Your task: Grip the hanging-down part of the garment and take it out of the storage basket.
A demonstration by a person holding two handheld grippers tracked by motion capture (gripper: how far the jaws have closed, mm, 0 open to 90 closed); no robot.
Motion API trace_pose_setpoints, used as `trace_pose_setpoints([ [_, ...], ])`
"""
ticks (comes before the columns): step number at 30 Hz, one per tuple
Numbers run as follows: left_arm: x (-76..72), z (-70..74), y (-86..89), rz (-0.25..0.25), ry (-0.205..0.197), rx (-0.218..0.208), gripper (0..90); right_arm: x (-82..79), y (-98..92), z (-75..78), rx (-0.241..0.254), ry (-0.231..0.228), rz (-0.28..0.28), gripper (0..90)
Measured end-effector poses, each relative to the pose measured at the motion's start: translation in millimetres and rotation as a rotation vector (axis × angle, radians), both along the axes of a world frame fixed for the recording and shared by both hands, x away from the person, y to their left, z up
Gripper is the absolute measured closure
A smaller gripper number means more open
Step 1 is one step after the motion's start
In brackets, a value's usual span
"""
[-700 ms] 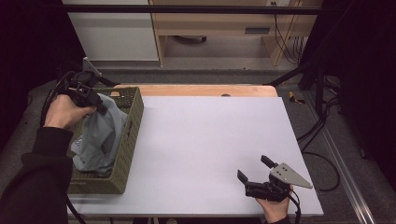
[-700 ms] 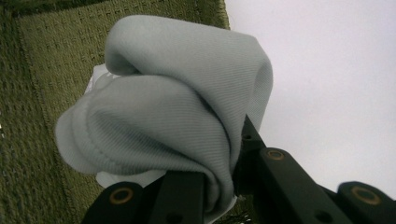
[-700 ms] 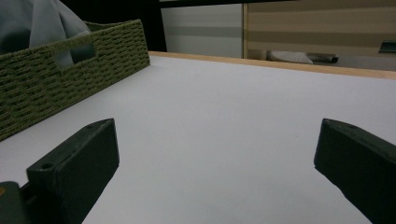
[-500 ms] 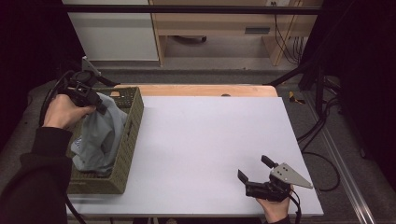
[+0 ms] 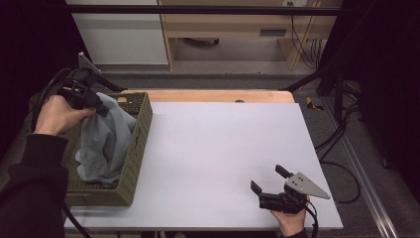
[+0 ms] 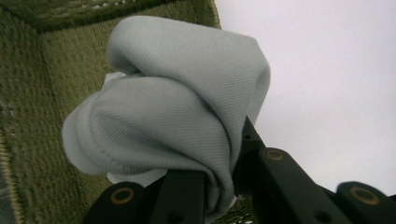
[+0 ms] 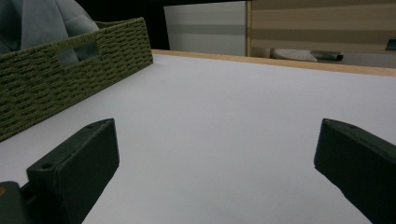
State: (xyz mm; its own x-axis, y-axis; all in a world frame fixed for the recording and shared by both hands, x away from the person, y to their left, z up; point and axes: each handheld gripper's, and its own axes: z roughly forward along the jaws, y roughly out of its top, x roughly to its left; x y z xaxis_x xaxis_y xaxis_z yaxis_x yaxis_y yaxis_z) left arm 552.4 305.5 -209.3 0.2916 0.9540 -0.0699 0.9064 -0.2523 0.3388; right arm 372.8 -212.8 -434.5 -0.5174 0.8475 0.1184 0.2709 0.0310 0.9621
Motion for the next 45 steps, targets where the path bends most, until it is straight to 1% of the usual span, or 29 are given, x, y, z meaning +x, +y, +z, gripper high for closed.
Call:
trace_pose_setpoints([
  [6, -11.3, 23.6, 2.3, -0.003, -0.039, 0.002, 84.1, -0.4, 1.2, 0.0, 0.001, 0.004, 0.002, 0.3],
  [7, -14.6, 30.9, 2.7, -0.002, -0.052, 0.002, 84.1, -0.1, 1.0, 0.2, -0.001, -0.001, 0.003, 0.3],
  [8, -14.6, 30.9, 2.7, -0.002, -0.052, 0.002, 84.1, -0.1, 1.0, 0.2, -0.001, -0.001, 0.003, 0.3],
  [15, -22.6, 52.7, 2.4, -0.006, -0.091, 0.002, 84.3, 0.5, 0.5, 1.0, 0.004, 0.0, 0.006, 0.3],
  [16, -24.6, 57.9, 1.8, -0.007, -0.101, 0.007, 84.4, 1.1, 0.9, 1.5, 0.008, 0.0, 0.007, 0.3],
  [17, -24.6, 57.9, 1.8, -0.007, -0.101, 0.007, 84.4, 1.1, 0.9, 1.5, 0.008, 0.0, 0.007, 0.3],
  [18, -25.6, 60.9, 2.0, -0.008, -0.105, 0.005, 84.3, 1.4, 1.3, 2.0, 0.013, -0.002, 0.016, 0.3],
  [20, -28.2, 67.2, 2.6, -0.007, -0.119, 0.002, 84.4, 1.7, 1.8, 2.4, 0.01, 0.0, 0.012, 0.3],
  [24, -34.0, 80.7, 4.3, -0.004, -0.142, -0.001, 84.4, 3.5, 4.1, 4.1, 0.011, -0.001, 0.022, 0.3],
  [27, -37.0, 87.8, 4.6, -0.01, -0.155, -0.004, 84.4, 4.8, 7.5, 6.2, 0.017, 0.004, 0.036, 0.3],
  [29, -38.3, 91.6, 3.7, -0.008, -0.164, -0.003, 84.4, 6.2, 10.2, 8.5, 0.018, -0.005, 0.052, 0.3],
  [31, -39.0, 95.1, 2.0, -0.01, -0.168, -0.002, 84.4, 8.0, 16.4, 13.2, 0.026, -0.012, 0.068, 0.3],
  [35, -38.7, 100.2, -2.1, -0.013, -0.172, 0.003, 84.4, 11.5, 23.9, 17.3, 0.023, -0.018, 0.092, 0.4],
  [36, -38.6, 100.9, -3.0, -0.011, -0.175, 0.002, 84.4, 14.7, 31.4, 20.4, 0.032, -0.022, 0.107, 0.5],
  [37, -38.3, 101.3, -3.6, -0.014, -0.175, 0.002, 84.4, 14.7, 31.4, 20.4, 0.032, -0.022, 0.107, 0.5],
  [39, -37.7, 101.7, -3.9, -0.015, -0.172, 0.001, 84.4, 18.5, 39.3, 23.9, 0.035, -0.027, 0.136, 0.5],
  [45, -37.5, 103.6, -2.6, -0.01, -0.177, 0.001, 84.4, 33.0, 73.3, 35.1, 0.047, -0.041, 0.212, 0.8],
])
